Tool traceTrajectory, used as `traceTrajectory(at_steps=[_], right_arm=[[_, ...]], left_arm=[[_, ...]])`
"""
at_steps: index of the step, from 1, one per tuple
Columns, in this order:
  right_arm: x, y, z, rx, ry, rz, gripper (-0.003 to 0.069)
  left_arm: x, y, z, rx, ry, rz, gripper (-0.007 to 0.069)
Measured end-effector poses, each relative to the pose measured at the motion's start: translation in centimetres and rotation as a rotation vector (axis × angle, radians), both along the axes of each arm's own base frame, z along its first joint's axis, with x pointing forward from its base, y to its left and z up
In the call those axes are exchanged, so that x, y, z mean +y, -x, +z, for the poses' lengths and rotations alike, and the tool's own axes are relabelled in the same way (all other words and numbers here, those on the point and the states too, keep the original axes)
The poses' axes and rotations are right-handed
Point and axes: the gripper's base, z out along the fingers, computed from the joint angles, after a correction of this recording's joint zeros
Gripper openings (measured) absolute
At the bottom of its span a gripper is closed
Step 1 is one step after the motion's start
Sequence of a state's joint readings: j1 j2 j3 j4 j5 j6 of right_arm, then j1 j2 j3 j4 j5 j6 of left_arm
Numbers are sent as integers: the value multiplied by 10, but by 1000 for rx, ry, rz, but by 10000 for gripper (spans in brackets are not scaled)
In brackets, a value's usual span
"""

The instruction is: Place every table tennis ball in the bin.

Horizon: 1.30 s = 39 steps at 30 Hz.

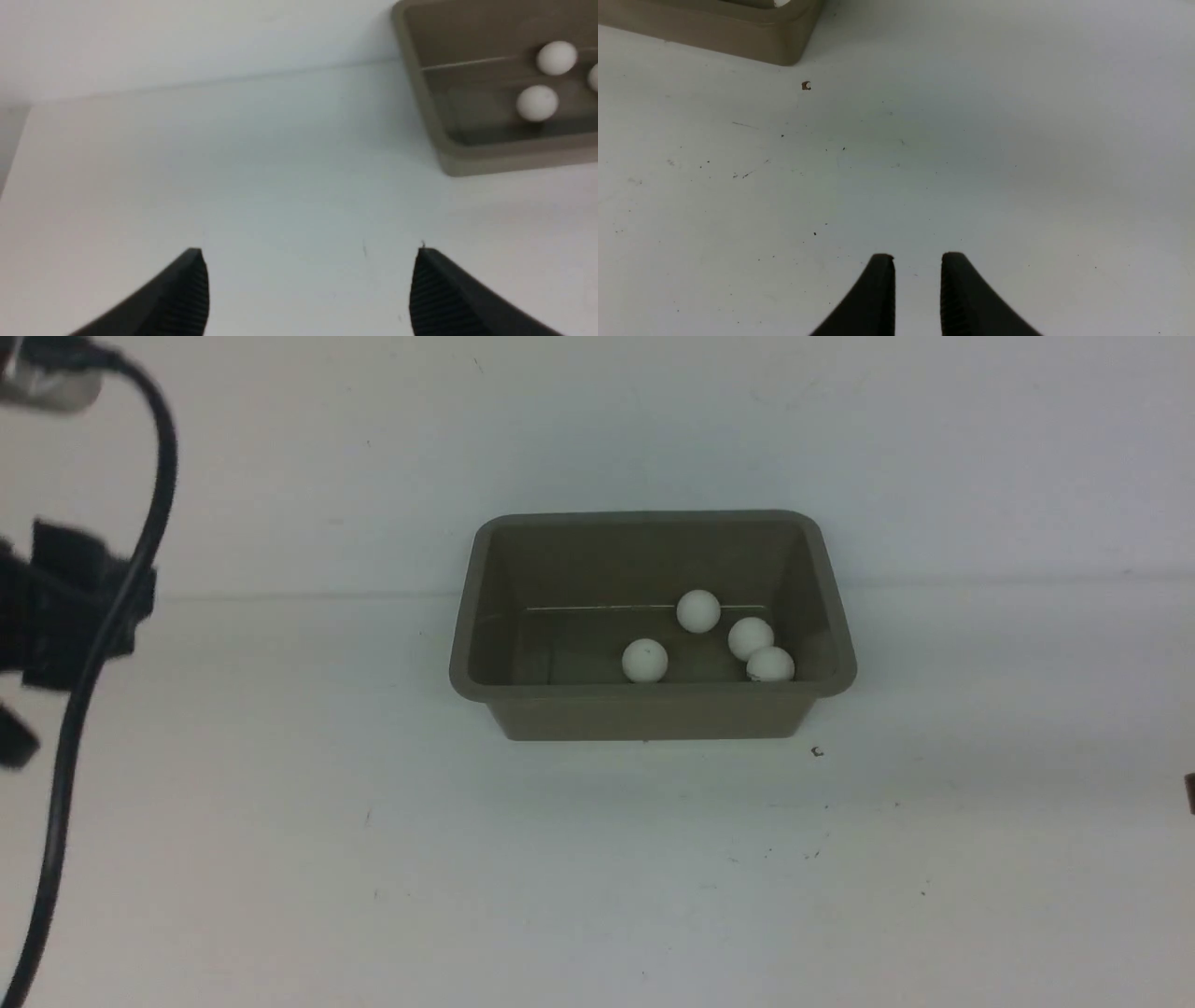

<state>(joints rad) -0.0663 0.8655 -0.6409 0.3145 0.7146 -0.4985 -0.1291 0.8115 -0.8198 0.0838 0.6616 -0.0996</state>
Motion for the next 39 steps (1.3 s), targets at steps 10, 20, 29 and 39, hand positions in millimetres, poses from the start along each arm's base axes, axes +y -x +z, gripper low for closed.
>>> traceTrajectory(at_steps=[10, 20, 29, 39], right_arm=[[0, 0, 0, 0, 0, 0, 138], [0, 0, 0, 0, 0, 0, 138], [0, 0, 0, 0, 0, 0, 138], [0, 0, 0, 0, 0, 0, 138]], left_arm=[[13, 61, -111, -277, 28, 43, 520], [18, 89, -156, -329, 30, 113, 520], [18, 98, -172, -327, 55, 127, 520], [17, 104, -179, -281, 103, 139, 520]])
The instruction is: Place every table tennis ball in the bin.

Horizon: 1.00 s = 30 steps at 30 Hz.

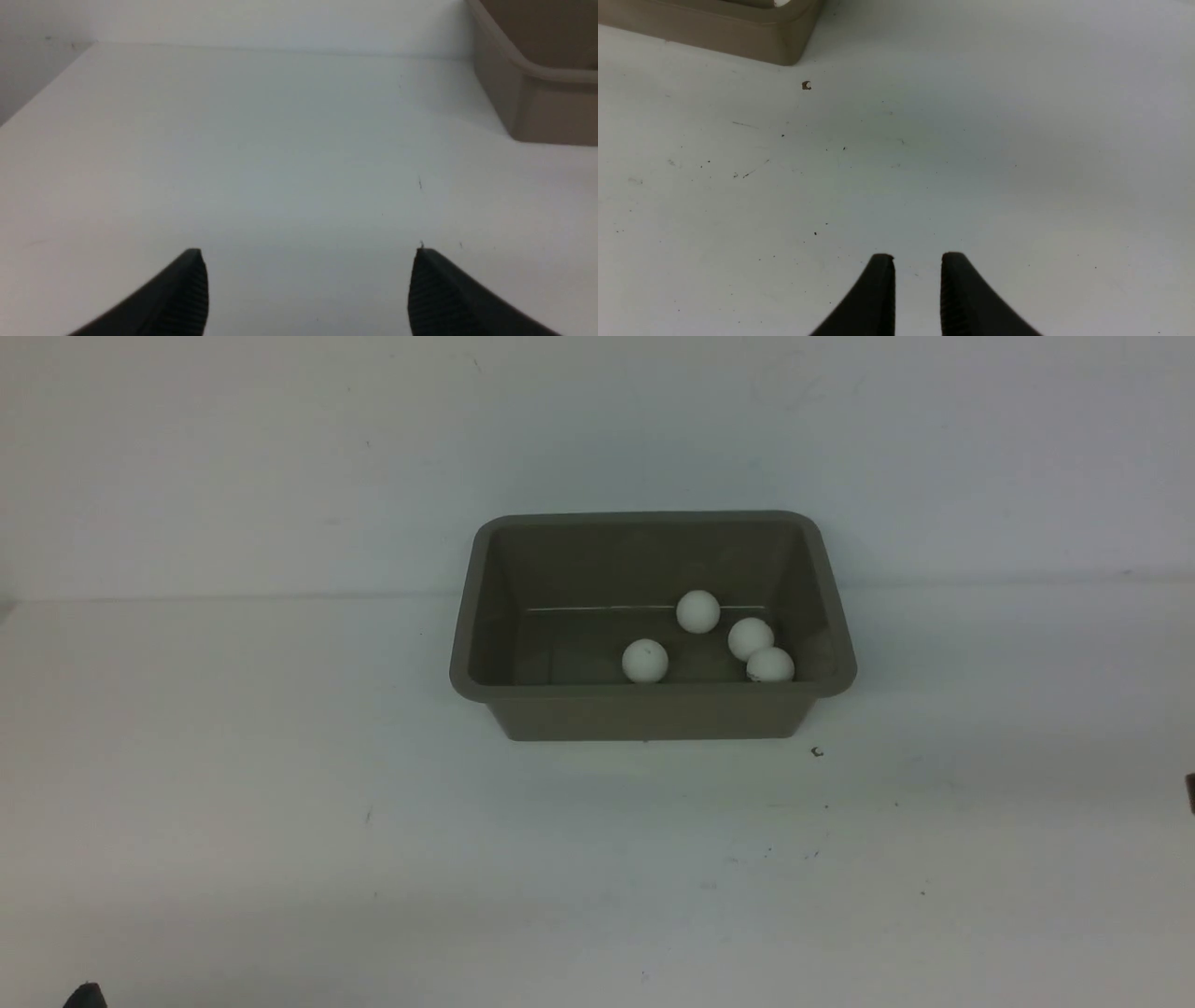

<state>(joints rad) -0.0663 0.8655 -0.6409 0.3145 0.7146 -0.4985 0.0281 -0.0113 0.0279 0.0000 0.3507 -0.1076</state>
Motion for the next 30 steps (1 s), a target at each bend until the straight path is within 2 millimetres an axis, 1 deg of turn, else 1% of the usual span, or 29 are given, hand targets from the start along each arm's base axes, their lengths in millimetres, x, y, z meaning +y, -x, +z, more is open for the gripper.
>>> traceTrajectory(at_steps=[6, 20, 30], right_arm=[[0, 0, 0, 3, 0, 1, 138], [0, 0, 0, 7, -1, 2, 138], [0, 0, 0, 7, -1, 2, 138]], left_arm=[[0, 1, -2, 29, -2, -1, 520], [5, 2, -3, 46, -120, 43, 520], [6, 2, -3, 47, -128, 48, 520]])
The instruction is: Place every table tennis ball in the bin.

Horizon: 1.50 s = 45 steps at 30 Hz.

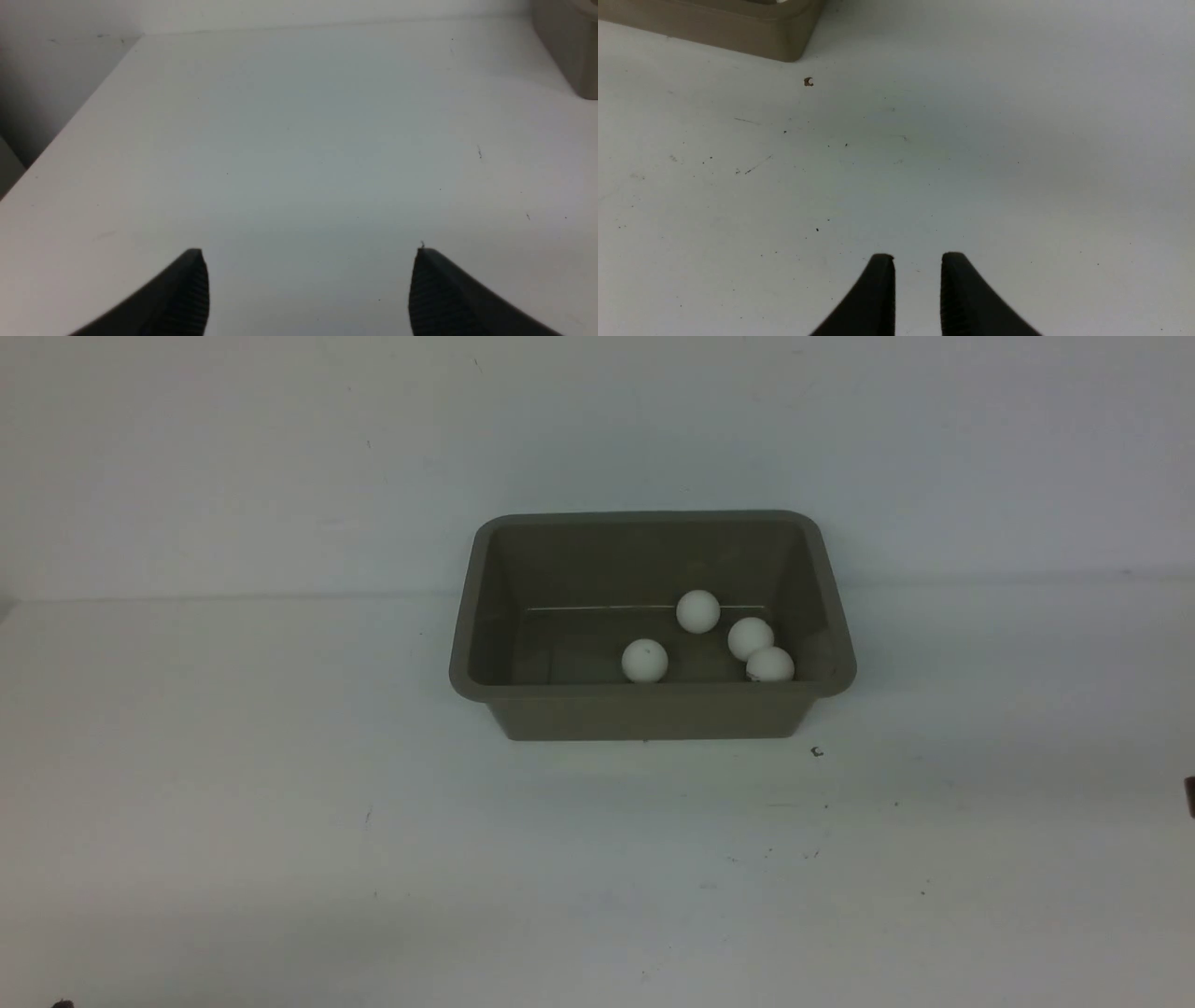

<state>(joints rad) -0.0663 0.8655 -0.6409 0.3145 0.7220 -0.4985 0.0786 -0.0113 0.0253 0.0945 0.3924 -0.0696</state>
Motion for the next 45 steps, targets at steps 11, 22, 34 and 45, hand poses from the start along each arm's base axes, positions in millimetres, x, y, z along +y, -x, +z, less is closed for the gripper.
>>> traceTrajectory(at_steps=[11, 22, 34, 45], right_arm=[[0, 0, 0, 0, 1, 1, 138], [6, -27, -9, -13, -208, -79, 138], [46, -59, -17, -240, -188, 98, 138], [85, -53, -81, -68, -63, 354, 138]], left_arm=[[0, 0, 0, 0, 0, 0, 520], [0, 0, 0, 0, -1, 0, 520], [0, 0, 0, 1, -7, -1, 520], [0, 0, 0, 1, -7, -1, 520]])
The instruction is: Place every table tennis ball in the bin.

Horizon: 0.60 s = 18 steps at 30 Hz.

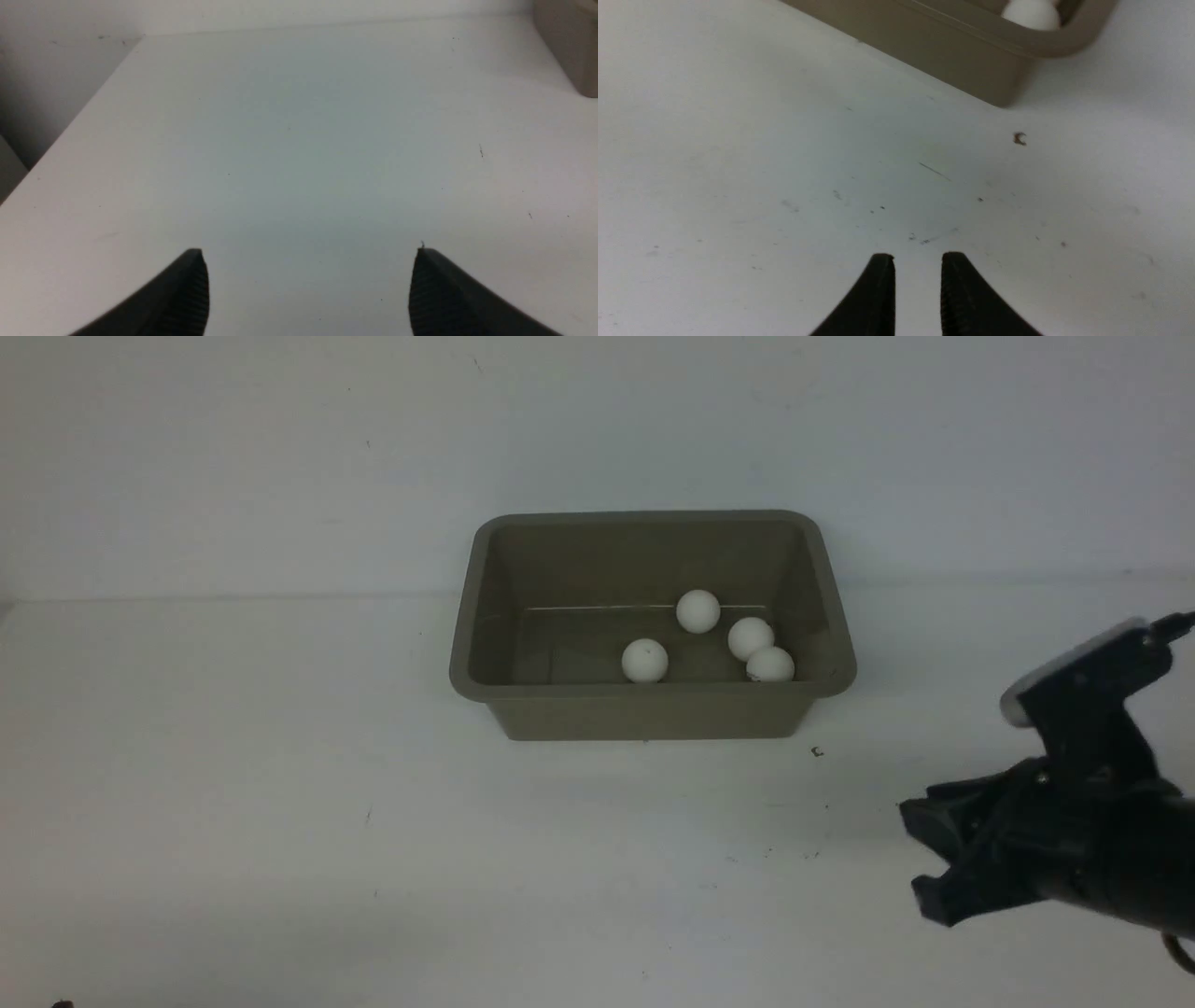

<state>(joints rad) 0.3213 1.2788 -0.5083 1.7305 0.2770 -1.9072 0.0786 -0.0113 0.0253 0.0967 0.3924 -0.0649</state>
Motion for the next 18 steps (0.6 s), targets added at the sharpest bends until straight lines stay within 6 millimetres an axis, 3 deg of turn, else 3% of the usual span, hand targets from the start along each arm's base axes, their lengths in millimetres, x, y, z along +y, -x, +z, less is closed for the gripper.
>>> traceTrajectory(at_steps=[5, 12, 18], right_arm=[[2, 8, 17, -82, -25, 64, 138], [-7, 22, 48, -222, -38, 27, 138], [-14, 18, 76, -316, -33, -62, 138]], left_arm=[[0, 0, 0, 0, 0, 0, 520], [0, 0, 0, 0, 0, 0, 520], [0, 0, 0, 0, 0, 0, 520]])
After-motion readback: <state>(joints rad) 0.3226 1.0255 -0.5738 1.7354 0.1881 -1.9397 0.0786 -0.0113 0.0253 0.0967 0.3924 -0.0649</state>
